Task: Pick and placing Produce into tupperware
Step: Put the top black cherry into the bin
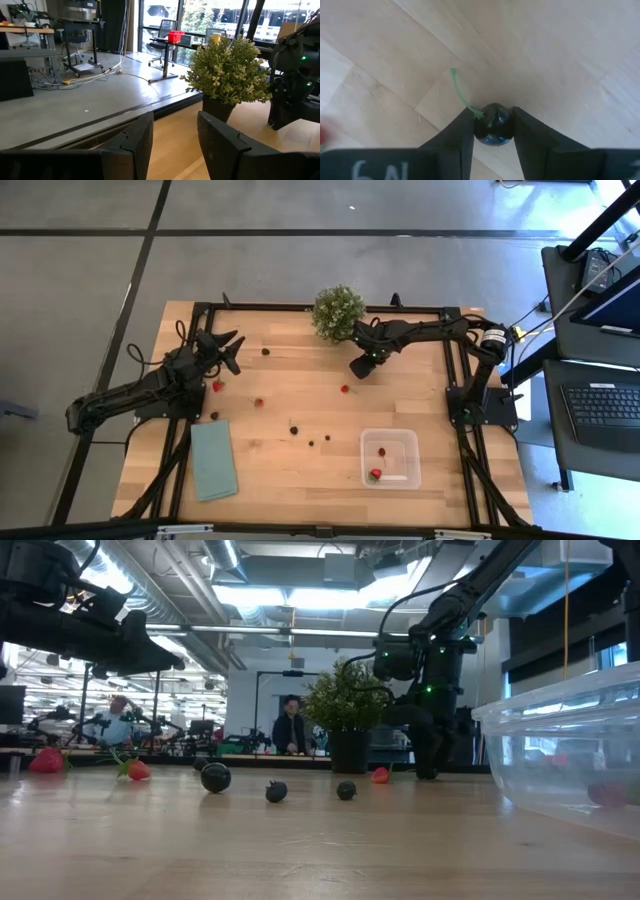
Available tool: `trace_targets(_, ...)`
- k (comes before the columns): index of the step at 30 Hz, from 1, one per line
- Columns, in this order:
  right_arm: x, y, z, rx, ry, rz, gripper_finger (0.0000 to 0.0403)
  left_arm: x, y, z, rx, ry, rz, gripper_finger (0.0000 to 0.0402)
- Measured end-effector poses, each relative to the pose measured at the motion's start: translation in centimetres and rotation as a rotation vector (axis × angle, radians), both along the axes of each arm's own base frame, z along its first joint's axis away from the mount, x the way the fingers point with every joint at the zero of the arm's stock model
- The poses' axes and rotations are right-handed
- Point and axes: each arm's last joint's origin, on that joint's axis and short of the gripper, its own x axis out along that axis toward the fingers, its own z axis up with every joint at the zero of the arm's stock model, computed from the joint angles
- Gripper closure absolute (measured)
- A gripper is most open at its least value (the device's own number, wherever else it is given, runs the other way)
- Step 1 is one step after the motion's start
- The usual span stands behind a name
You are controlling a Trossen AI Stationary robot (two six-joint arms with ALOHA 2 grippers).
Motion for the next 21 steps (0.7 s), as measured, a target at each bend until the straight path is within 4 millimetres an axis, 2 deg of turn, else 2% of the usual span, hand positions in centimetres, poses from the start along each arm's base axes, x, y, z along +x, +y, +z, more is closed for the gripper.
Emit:
trace_targets(6,-0.9,0.6,1.3,0.052,0.048,-0.014,0.0279,0.0,0.0,0.0,0.0,0.0,0.0,0.0257)
trace_targets(12,-0.9,1.4,5.8,0.034,0.009,0.037,0.0287,0.0,0.0,0.0,0.0,0.0,0.0,0.0257)
trace_targets(16,-1.0,2.7,10.3,0.047,-0.088,0.084,0.0285,0.0,0.0,0.0,0.0,0.0,0.0,0.0257)
trace_targets(21,-1.6,6.2,16.0,0.105,-0.258,0.208,0.0283,0.0,0.0,0.0,0.0,-0.001,0.0,0.0257)
